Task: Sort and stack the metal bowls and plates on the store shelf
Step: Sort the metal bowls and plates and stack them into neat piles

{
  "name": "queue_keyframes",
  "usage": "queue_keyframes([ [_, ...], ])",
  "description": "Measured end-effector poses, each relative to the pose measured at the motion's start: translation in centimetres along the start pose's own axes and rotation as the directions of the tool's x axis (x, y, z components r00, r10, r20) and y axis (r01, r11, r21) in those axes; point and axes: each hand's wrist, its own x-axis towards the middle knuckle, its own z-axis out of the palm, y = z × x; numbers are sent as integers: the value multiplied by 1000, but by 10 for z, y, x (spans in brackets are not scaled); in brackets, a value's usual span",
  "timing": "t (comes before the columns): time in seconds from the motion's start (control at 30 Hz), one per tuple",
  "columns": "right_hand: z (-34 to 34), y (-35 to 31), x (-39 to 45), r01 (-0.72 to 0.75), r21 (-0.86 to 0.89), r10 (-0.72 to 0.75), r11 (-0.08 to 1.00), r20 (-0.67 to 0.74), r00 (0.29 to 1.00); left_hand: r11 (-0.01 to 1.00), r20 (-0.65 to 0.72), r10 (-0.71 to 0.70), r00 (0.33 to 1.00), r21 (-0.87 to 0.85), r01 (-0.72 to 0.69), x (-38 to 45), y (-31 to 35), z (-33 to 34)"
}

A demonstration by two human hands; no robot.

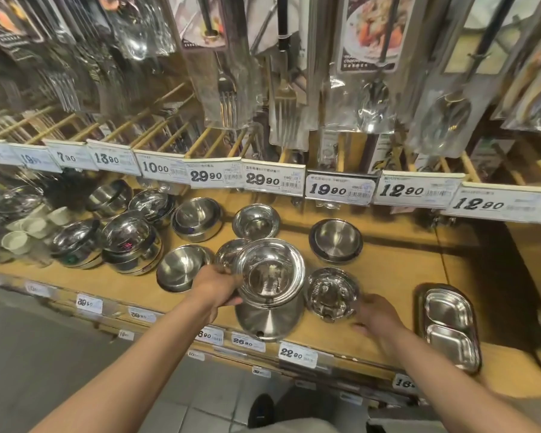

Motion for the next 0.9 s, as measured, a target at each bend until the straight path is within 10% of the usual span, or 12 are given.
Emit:
queue_keyframes([
  [0.9, -43, -40, -50, 57, 287, -62, 956, 7, 998, 999, 27, -34, 999, -26, 35, 0, -24, -3],
])
